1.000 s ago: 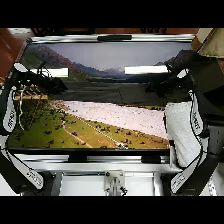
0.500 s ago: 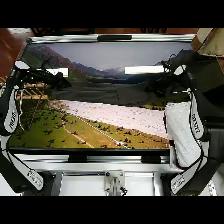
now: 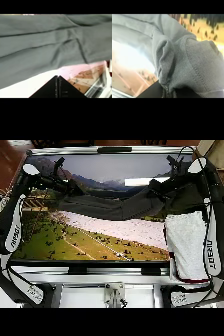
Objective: Fold the shirts.
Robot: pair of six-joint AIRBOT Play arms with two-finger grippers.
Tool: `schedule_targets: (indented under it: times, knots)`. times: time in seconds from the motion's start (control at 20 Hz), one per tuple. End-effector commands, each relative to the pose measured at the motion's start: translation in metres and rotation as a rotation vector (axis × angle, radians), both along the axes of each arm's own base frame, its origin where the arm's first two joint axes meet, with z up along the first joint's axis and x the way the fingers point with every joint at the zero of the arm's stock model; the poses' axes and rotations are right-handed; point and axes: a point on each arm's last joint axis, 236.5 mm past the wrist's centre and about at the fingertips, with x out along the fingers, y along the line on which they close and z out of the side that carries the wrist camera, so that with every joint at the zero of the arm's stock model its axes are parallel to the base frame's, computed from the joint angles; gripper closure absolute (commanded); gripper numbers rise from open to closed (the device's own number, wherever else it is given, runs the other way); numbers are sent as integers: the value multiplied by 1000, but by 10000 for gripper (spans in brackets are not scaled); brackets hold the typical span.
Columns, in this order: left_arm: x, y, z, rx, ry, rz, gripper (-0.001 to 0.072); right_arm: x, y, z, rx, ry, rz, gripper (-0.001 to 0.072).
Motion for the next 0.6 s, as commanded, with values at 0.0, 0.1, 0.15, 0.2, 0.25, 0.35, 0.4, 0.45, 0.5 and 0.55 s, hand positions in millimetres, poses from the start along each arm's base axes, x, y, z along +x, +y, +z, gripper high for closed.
schedule_targets:
  times: [0.0,0.1,0.15,0.2,0.25,0.35,0.4,0.45,0.5,0.55]
  knots:
    - [-17,-28,-10,60,57,-12,674,-22,5,14,-81,13,2,635]
    - [-41,-60,-29,71,106,-99,673,-32,18,19,-80,23,29,635]
    - [-50,-70,-35,79,104,-138,674,-40,23,22,-84,31,52,635]
    - [-55,-75,-39,94,105,-153,674,-48,27,27,-88,37,69,635]
    - [-59,-76,-39,105,105,-165,674,-57,30,32,-95,39,84,635]
    - [-62,-75,-31,106,100,-169,674,-69,32,45,-118,22,100,635]
    - [-63,-76,-31,113,95,-164,674,-75,32,54,-127,9,100,635]
    - [-65,-77,-42,137,137,-120,674,-80,32,61,-135,-3,95,635]
    - [-75,-80,-56,152,175,-125,674,-85,31,68,-141,-16,92,635]
    - [-86,-84,-69,161,209,-138,674,-92,32,75,-136,-19,93,635]
